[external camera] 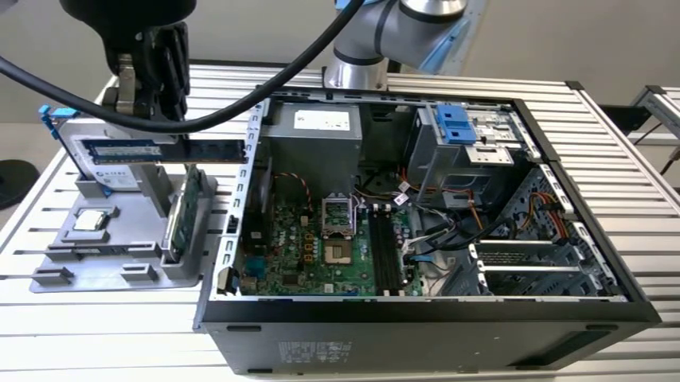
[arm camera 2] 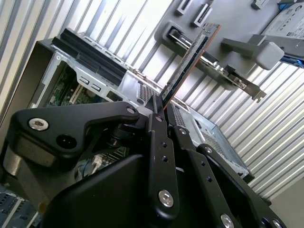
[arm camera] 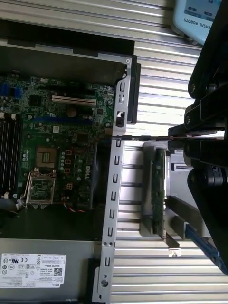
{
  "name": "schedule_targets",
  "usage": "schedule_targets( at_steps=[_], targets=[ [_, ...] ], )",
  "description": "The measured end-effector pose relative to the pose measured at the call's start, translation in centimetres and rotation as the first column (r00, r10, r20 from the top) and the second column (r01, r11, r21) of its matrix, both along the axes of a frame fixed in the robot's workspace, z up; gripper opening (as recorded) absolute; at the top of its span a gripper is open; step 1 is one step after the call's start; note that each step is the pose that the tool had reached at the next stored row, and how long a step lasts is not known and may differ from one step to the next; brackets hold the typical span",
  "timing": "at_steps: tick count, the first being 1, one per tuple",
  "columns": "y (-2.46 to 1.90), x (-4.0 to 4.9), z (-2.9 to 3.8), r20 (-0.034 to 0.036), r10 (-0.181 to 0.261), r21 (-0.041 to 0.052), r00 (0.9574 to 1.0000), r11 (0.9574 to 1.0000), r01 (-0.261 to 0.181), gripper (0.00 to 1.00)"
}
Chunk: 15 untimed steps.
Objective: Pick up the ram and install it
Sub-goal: 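Pick up the ram and move it above insertion slot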
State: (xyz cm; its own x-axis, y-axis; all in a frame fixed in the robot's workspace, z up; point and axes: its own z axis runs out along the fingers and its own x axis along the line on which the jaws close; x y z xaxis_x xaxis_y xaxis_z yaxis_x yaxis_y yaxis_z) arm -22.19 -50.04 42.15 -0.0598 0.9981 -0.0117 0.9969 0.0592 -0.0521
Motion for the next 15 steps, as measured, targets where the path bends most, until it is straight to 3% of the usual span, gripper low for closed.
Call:
schedule_targets(
  at_steps=[15],
  targets=[
    [0.0,1.38,0.0,0.0,0.0,-0.0001,1.0,1.0,0.0,0.0]
  ],
)
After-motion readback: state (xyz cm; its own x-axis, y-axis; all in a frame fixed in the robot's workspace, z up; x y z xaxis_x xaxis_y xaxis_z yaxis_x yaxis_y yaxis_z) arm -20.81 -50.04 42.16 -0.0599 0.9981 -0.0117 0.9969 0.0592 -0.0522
